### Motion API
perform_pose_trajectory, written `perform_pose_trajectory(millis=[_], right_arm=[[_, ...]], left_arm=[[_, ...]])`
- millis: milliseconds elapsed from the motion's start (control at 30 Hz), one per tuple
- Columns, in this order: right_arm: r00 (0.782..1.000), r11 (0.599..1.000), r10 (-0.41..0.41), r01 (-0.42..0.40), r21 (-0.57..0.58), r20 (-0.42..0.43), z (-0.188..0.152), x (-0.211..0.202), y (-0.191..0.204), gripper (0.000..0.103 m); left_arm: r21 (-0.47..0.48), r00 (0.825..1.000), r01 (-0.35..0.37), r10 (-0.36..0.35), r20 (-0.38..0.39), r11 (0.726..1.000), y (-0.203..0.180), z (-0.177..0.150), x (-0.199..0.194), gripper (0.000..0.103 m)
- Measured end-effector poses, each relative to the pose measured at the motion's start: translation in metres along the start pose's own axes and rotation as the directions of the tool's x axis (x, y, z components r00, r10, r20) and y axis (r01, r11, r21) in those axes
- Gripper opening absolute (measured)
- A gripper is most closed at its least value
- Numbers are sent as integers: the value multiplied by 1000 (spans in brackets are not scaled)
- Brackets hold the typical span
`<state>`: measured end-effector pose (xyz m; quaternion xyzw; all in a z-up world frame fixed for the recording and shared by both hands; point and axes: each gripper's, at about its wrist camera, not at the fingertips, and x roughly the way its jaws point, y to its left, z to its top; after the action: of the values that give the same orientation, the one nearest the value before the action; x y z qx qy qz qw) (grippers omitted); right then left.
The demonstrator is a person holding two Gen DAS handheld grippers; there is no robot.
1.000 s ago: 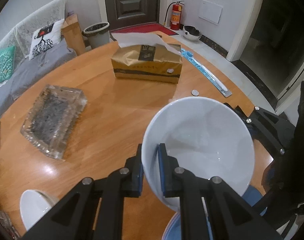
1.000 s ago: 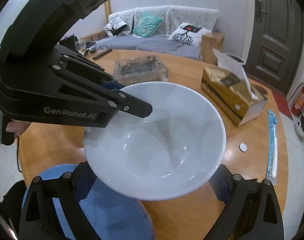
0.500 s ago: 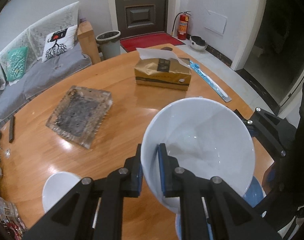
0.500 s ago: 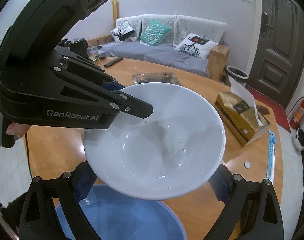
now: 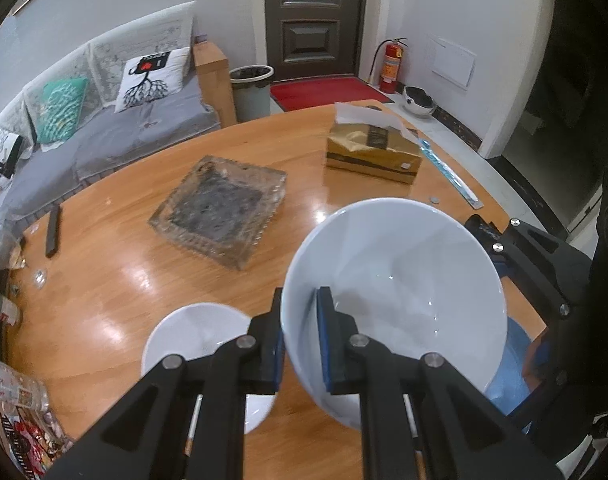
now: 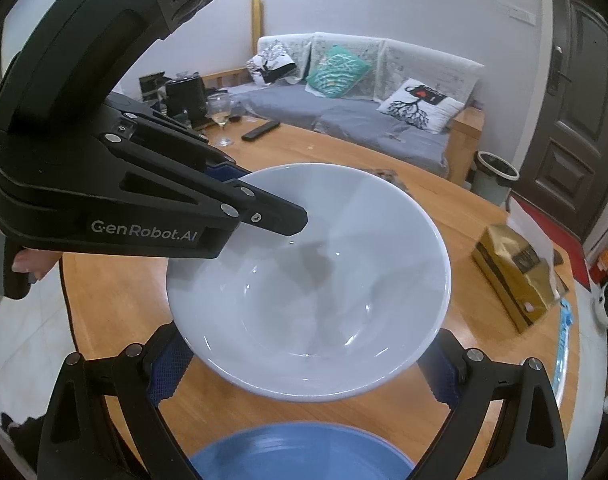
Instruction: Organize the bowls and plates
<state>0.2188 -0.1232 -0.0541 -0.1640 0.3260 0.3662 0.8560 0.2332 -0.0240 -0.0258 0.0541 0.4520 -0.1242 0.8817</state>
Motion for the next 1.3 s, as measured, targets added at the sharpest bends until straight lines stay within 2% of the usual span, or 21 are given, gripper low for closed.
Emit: perform_pose_trajectory(millis=[400, 967, 1300], right_arm=[[999, 999, 37, -38, -34, -23, 25, 33, 33, 94], [990, 995, 70, -79, -65, -124, 47, 95, 66, 94], [982, 992, 71, -88, -92, -174, 52, 117, 75, 94]], left_arm=[[-47, 1000, -23, 23, -7, 999, 50, -22, -10, 11], [-134, 999, -12, 7, -42, 991, 117, -46, 15, 11], [-160, 998, 4, -14, -62, 987, 134, -56, 31, 11]])
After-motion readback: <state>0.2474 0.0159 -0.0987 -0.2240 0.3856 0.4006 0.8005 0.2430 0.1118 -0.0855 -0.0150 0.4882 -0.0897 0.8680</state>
